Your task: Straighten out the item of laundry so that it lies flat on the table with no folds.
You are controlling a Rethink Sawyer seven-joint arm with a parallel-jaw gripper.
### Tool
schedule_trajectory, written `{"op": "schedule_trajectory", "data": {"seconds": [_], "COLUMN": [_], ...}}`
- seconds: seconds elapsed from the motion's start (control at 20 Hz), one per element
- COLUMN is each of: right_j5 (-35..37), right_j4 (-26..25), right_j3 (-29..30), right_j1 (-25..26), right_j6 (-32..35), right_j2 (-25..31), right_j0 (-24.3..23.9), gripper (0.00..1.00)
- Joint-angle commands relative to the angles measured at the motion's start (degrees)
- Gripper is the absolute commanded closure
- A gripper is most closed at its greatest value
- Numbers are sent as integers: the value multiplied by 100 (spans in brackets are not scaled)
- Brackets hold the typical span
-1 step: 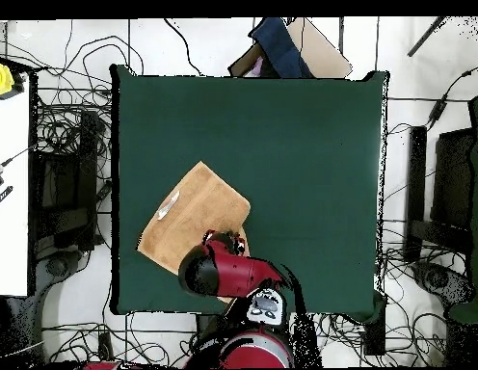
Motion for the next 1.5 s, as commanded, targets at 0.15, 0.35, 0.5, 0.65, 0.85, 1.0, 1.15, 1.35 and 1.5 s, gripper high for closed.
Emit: {"op": "schedule_trajectory", "data": {"seconds": [0.15,0.35,0.5,0.65,0.85,1.0,1.15,1.35,1.5], "right_j5": [532,825,1087,1092,1188,1108,793,645,685], "right_j4": [-303,-671,-1054,-1464,-2034,-2404,-2635,-2773,-2757], "right_j3": [-676,-725,-790,-934,-1125,-1262,-1328,-1267,-1174], "right_j1": [94,-212,-406,-579,-697,-551,-236,-76,-23], "right_j6": [207,-122,-419,-521,-733,-674,-349,0,168], "right_j2": [246,292,330,-8,251,517,552,554,695], "right_j0": [-200,-585,-978,-1065,-1667,-2016,-2043,-1956,-1946], "gripper": [100,100,100,100,100,100,100,100,100]}}
